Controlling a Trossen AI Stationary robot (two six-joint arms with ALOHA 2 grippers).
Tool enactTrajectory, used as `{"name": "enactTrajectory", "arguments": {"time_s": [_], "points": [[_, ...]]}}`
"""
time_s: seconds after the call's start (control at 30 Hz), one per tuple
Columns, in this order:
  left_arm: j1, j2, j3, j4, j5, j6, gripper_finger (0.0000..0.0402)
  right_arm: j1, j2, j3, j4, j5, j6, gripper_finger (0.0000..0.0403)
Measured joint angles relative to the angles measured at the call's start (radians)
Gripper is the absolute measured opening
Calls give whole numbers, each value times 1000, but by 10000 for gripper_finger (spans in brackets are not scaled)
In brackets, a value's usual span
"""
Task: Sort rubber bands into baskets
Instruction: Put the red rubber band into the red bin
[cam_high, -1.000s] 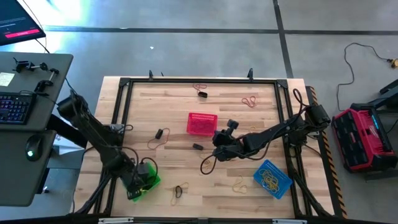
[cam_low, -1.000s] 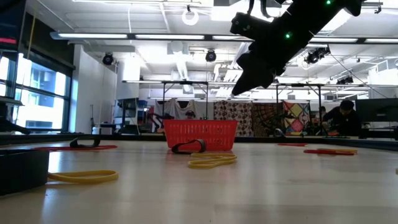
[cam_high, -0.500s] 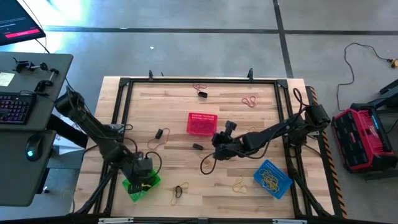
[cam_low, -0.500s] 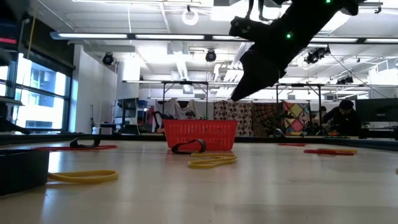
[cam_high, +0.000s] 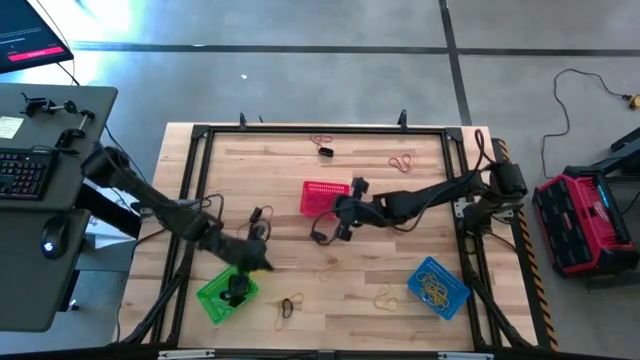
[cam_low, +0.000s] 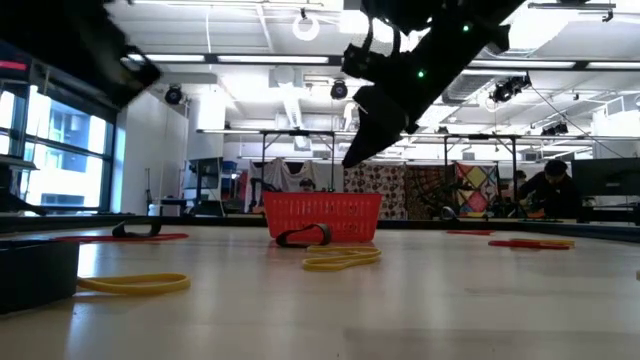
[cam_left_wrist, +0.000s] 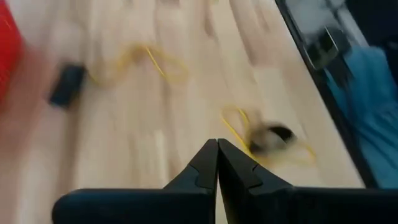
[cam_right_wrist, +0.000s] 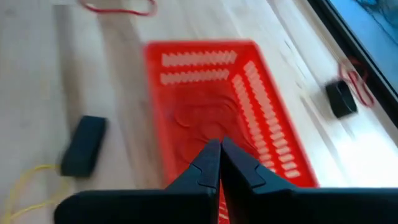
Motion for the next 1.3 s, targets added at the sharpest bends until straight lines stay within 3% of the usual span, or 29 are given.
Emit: {"name": "enactTrajectory", "arguments": {"time_s": [0.2, 0.47, 0.6, 0.77, 0.93, 1.1, 1.3], "points": [[125, 0, -83, 285, 36, 184, 1, -48, -6, 0, -100, 12, 16, 0], [221, 1, -188, 622, 63, 275, 1, -131, -104, -2, -314, 81, 52, 0], [258, 3, -242, 777, 60, 291, 1, -195, -221, -114, -248, 62, 55, 0], [294, 4, -265, 839, 60, 340, 0, -304, -391, -335, -114, -40, 121, 0], [337, 4, -265, 888, 56, 389, 0, -398, -496, -440, -113, -65, 199, 0], [364, 4, -265, 900, 53, 385, 0, -506, -485, -447, -150, -97, 236, 12], [362, 5, -265, 888, 58, 374, 0, -606, -411, -448, -173, -144, 239, 93]]}}
